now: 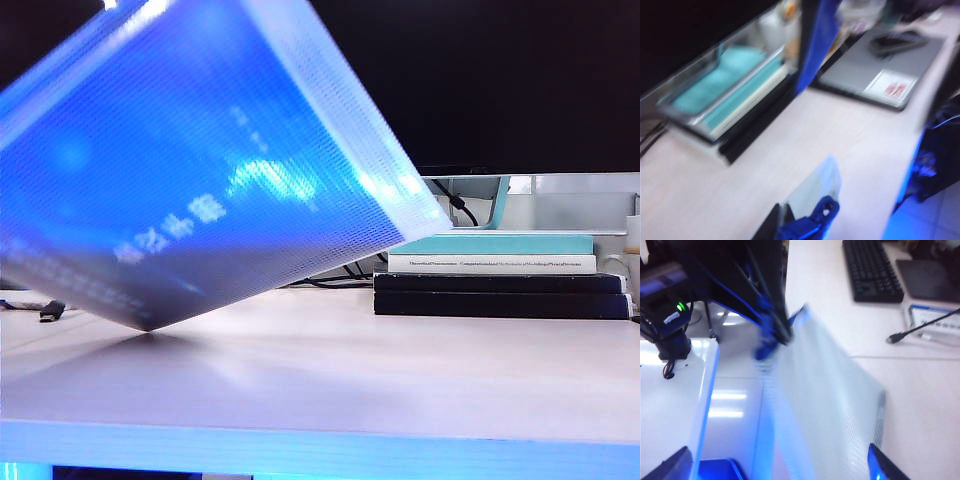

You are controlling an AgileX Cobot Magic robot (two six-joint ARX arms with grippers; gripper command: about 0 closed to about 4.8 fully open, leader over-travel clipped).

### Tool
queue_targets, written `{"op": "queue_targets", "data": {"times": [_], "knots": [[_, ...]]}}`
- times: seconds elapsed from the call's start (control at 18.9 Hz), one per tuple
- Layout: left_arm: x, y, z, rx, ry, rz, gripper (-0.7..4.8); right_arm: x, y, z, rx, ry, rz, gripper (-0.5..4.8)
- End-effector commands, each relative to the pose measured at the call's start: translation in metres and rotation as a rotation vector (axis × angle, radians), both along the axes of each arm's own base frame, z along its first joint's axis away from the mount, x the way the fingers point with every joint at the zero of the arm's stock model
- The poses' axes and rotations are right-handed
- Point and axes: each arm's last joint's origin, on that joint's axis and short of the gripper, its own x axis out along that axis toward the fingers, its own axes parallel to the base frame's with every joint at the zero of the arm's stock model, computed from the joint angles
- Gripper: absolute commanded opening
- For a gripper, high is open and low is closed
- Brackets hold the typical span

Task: Pick up the transparent plastic file bag with a blue zipper and open its zipper.

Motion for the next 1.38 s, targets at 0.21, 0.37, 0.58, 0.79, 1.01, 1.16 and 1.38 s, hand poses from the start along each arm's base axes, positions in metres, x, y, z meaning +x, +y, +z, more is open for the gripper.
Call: {"op": "queue_targets", "data": {"times": [0.21,0.37,0.58,0.79,1.01,1.16,1.38], "knots": [[-0.001,-0.002,0.009,-0.074,-0.022,-0.048,-0.06,-0.011,0.036,-0.011,-0.073,0.009,0.075,4.6],[-0.002,-0.002,0.008,-0.082,0.009,-0.093,-0.06,-0.002,0.049,-0.017,-0.062,0.019,0.06,4.25],[-0.002,-0.002,0.008,-0.083,0.005,-0.086,-0.06,-0.002,0.054,-0.012,-0.016,0.004,0.068,-0.03],[0.003,0.004,-0.005,0.077,0.033,0.191,-0.06,-0.006,0.043,0.002,-0.032,-0.106,-0.074,-0.05],[0.001,0.007,-0.014,0.157,0.102,0.219,-0.06,-0.01,0.023,0.016,-0.034,-0.167,-0.2,-0.05],[0.001,0.011,-0.019,0.241,0.099,0.303,-0.06,-0.013,0.013,0.02,-0.052,-0.189,-0.266,-0.05],[0.002,0.025,-0.029,0.425,0.113,0.514,-0.06,-0.017,-0.01,0.023,-0.094,-0.167,-0.344,-0.05]]}}
